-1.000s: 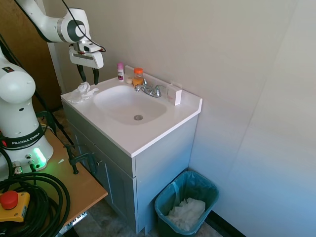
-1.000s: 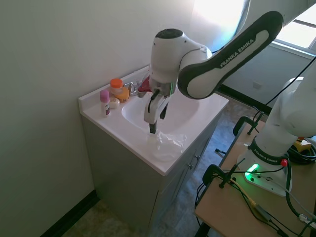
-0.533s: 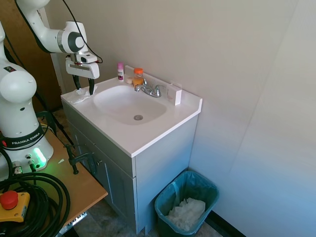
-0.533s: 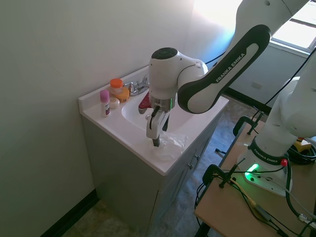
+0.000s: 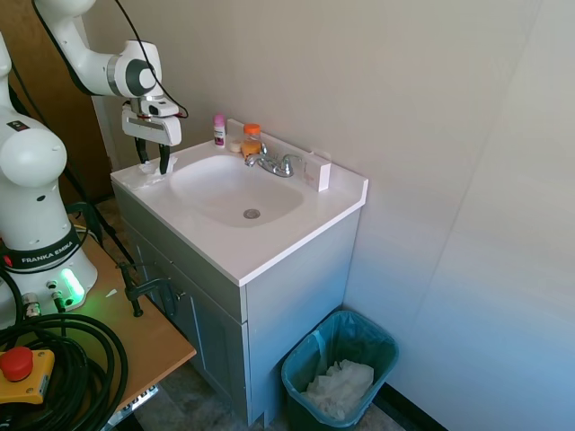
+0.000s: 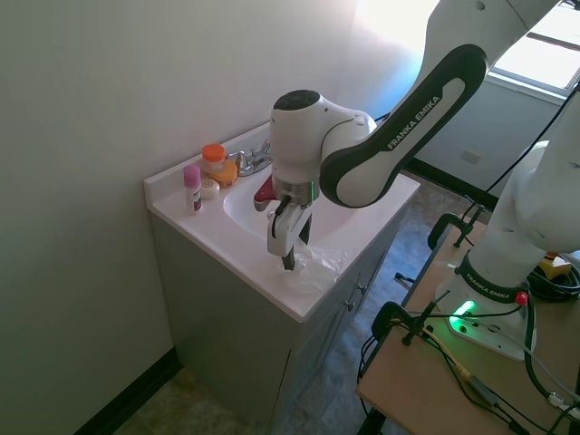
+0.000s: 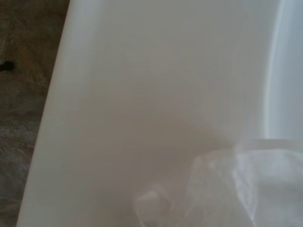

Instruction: Throw the tissue in the trash bin

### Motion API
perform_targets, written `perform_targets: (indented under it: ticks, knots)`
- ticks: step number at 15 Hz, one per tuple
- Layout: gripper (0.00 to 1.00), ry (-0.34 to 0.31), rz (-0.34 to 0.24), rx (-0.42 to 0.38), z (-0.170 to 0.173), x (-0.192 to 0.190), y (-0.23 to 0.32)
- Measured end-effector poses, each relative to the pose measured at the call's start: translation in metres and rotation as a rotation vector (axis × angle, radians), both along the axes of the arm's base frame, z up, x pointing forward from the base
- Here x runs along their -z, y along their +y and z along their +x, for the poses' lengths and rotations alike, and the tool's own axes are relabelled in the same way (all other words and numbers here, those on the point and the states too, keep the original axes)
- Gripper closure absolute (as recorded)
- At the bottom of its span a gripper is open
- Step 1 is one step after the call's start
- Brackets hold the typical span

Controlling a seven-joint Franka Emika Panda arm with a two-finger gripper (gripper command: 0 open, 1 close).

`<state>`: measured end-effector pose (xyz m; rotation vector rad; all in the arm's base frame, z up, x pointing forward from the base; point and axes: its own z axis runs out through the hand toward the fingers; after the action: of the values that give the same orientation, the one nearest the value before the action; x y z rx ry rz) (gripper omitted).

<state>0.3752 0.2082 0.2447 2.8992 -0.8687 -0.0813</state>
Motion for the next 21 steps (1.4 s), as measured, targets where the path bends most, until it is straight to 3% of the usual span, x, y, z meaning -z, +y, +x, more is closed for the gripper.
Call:
perform_targets:
  ticks: [14,18,21]
  knots:
    - [1.00,0.035,0.019,0.045,0.005,0.003,0.002]
    - [1.00,-0.065,0.056,0.098,0.027,-0.044,-0.011]
    - [1.00,-0.226,0.102,0.205,0.055,-0.132,-0.060]
